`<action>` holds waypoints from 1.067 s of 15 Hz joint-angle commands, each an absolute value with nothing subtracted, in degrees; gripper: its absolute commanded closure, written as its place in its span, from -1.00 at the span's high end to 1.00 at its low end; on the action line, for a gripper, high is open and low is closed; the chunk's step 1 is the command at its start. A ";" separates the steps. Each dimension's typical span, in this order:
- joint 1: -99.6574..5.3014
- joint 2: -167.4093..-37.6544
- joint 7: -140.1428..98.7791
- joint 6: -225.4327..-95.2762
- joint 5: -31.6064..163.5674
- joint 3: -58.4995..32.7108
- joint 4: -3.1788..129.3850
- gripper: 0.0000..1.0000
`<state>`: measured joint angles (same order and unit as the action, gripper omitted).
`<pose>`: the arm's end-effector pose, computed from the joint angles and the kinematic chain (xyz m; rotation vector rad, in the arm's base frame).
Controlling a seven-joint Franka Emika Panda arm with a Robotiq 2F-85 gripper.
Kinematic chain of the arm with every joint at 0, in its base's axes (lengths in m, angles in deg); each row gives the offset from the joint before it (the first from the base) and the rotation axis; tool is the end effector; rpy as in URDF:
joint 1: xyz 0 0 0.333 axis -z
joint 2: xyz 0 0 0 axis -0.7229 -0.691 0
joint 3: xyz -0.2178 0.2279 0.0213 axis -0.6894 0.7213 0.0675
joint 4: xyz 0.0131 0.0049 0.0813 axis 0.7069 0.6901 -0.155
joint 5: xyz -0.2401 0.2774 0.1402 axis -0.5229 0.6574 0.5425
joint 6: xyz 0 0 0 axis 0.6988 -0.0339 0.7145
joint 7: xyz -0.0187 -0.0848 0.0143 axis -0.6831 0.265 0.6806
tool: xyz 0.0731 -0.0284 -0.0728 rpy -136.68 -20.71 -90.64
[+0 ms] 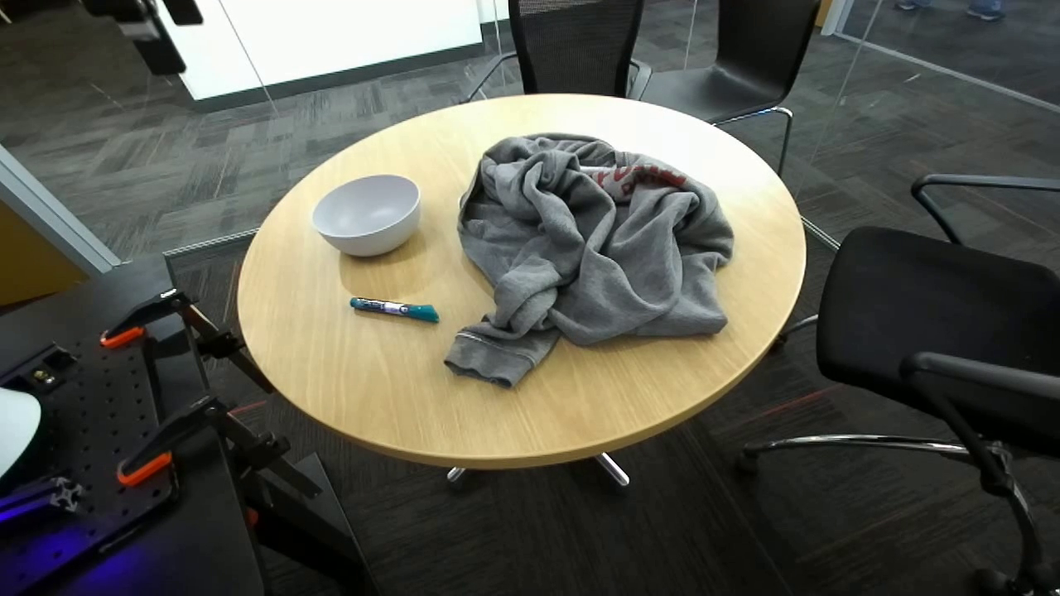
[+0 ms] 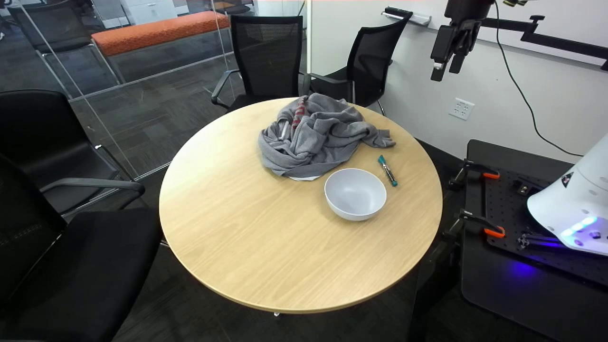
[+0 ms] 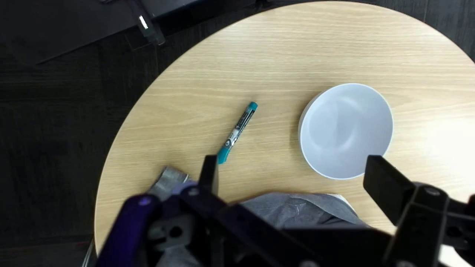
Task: Put the marker in the white bowl
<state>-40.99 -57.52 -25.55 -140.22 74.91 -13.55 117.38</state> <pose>0.3752 -0.0591 0.4289 -2.9552 0.5588 0.1008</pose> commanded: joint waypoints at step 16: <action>-40.55 -61.78 -41.43 -161.57 80.39 -8.78 130.90 1.00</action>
